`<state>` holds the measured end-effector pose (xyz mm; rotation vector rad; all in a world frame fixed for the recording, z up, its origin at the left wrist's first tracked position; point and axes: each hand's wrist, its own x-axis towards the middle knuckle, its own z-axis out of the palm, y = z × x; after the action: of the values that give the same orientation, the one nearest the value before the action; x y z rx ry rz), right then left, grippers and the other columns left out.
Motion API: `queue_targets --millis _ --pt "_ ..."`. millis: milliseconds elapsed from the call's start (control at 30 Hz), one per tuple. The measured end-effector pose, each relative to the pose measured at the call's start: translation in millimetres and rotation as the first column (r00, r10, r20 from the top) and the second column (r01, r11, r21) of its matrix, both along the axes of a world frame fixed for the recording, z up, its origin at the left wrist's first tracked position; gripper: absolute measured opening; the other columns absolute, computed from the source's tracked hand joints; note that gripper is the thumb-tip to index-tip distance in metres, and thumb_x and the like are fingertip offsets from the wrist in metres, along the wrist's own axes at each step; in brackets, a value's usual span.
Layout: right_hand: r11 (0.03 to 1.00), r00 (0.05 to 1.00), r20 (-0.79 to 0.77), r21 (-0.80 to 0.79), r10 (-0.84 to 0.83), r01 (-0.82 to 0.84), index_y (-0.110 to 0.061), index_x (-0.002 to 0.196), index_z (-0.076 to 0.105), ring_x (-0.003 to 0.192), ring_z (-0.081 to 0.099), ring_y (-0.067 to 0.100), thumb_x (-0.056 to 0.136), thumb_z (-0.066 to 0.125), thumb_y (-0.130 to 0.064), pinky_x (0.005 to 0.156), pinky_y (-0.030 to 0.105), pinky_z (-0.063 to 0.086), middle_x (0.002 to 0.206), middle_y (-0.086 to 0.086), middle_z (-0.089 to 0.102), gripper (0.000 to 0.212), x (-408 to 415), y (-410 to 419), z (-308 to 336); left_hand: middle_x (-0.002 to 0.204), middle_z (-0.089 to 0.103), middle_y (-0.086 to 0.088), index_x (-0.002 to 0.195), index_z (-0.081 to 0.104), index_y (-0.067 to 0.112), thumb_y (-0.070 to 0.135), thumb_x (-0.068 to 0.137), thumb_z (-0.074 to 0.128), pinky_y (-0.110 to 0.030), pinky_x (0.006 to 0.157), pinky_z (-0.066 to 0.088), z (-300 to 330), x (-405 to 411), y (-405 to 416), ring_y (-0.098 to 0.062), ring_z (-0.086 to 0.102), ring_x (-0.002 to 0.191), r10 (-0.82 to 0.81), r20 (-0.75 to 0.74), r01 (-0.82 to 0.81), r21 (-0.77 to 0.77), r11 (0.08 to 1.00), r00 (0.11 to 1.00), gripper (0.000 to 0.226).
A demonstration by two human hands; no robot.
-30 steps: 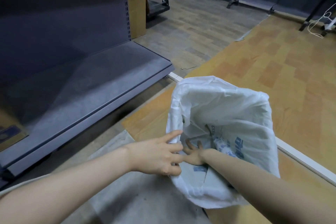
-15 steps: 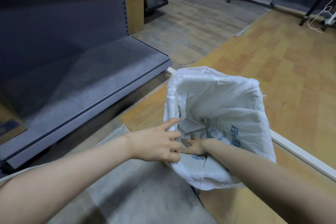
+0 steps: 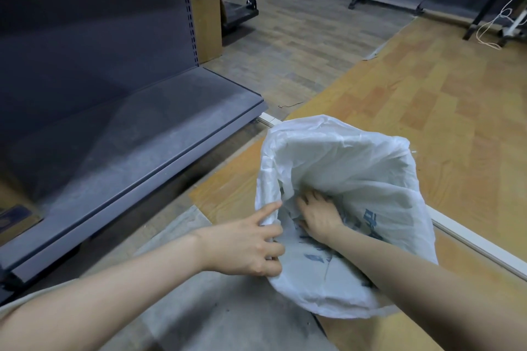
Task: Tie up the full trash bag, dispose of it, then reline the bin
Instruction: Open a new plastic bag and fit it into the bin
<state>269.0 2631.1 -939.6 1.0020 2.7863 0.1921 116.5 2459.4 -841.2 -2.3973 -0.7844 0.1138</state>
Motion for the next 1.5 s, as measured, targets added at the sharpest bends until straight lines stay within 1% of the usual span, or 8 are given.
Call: queue_targets --millis 367,533,667,867,1067,1233,1367,1500 --pt "0.968 0.982 0.137 -0.199 -0.129 0.155 -0.031 0.11 -0.062 0.134 -0.04 0.037 0.042 0.064 -0.085 0.116 0.055 -0.01 0.134 0.006 -0.054 0.154 -31 28 -38 0.065 0.049 0.009 0.071 0.058 0.029 0.008 0.085 0.049 -0.057 0.106 0.034 -11 -1 -6 -0.017 0.044 0.065 0.024 0.082 -0.024 -0.005 1.0 0.996 0.027" --pt "0.984 0.985 0.13 -0.12 -0.115 0.131 -0.03 0.131 -0.044 0.14 -0.029 0.037 0.058 0.06 -0.078 0.116 0.052 -0.005 0.143 0.003 -0.044 0.137 -38 26 -30 0.064 0.048 0.008 0.07 0.056 0.028 0.007 0.085 0.047 -0.058 0.106 0.035 -9 -7 -3 -0.018 0.044 0.064 0.061 0.097 -0.064 0.02 0.998 0.993 0.028" --pt "0.989 0.987 -0.063 0.019 -0.144 0.146 -0.019 0.114 0.063 0.091 0.055 0.034 0.044 0.086 -0.055 0.071 0.036 0.053 0.107 0.014 0.054 0.082 -42 19 -26 0.064 0.048 0.007 0.069 0.055 0.027 0.004 0.083 0.048 -0.058 0.109 0.026 -10 -7 -4 -0.018 0.044 0.061 0.05 0.079 -0.051 0.01 0.999 0.996 0.027" --pt "0.855 0.874 0.09 -0.181 -0.478 0.486 -0.026 0.146 -0.021 0.142 0.003 0.038 0.063 0.074 -0.063 0.108 0.046 0.033 0.152 0.016 -0.011 0.132 -44 20 -11 0.065 0.049 0.007 0.071 0.054 0.026 0.005 0.083 0.049 -0.059 0.109 0.025 -6 -11 -6 -0.019 0.045 0.063 0.07 0.046 -0.07 -0.005 0.998 0.997 0.024" --pt "0.872 0.917 0.146 -0.282 -0.372 0.399 -0.035 0.134 -0.043 0.137 -0.032 0.043 0.048 0.074 -0.072 0.113 0.062 0.014 0.129 0.015 -0.057 0.15 -46 38 -25 0.067 0.049 0.007 0.073 0.056 0.027 0.007 0.085 0.046 -0.059 0.107 0.031 -4 -15 -6 -0.019 0.048 0.067 0.116 0.04 -0.116 0.001 0.993 0.992 0.026" --pt "0.885 0.897 0.088 -0.146 -0.433 0.442 -0.024 0.137 -0.039 0.142 -0.01 0.046 0.061 0.068 -0.07 0.109 0.06 0.022 0.151 0.022 -0.025 0.139 -57 25 -29 0.067 0.05 0.007 0.073 0.056 0.027 0.006 0.087 0.045 -0.058 0.106 0.031 -9 -15 -10 -0.019 0.049 0.067 0.103 0.057 -0.103 -0.001 0.995 0.993 0.027" --pt "0.927 0.929 -0.018 -0.086 -0.369 0.366 -0.012 0.123 0.044 0.106 0.049 0.044 0.048 0.082 -0.038 0.08 0.064 0.048 0.122 0.026 0.043 0.088 -71 -7 -36 0.067 0.05 0.007 0.073 0.056 0.027 0.004 0.089 0.039 -0.057 0.106 0.031 -10 -12 -8 -0.02 0.047 0.066 0.09 0.038 -0.091 0.019 0.996 0.995 0.032" --pt "0.969 0.975 -0.059 -0.14 -0.215 0.205 -0.032 0.146 0.015 0.14 0.017 0.039 0.081 0.053 -0.051 0.103 0.07 0.023 0.153 0.011 0.012 0.078 -62 -8 -45 0.067 0.05 0.007 0.073 0.056 0.026 0.008 0.084 0.053 -0.056 0.104 0.035 -6 -12 -5 -0.02 0.047 0.067 0.066 0.038 -0.066 -0.004 0.998 0.997 0.021"
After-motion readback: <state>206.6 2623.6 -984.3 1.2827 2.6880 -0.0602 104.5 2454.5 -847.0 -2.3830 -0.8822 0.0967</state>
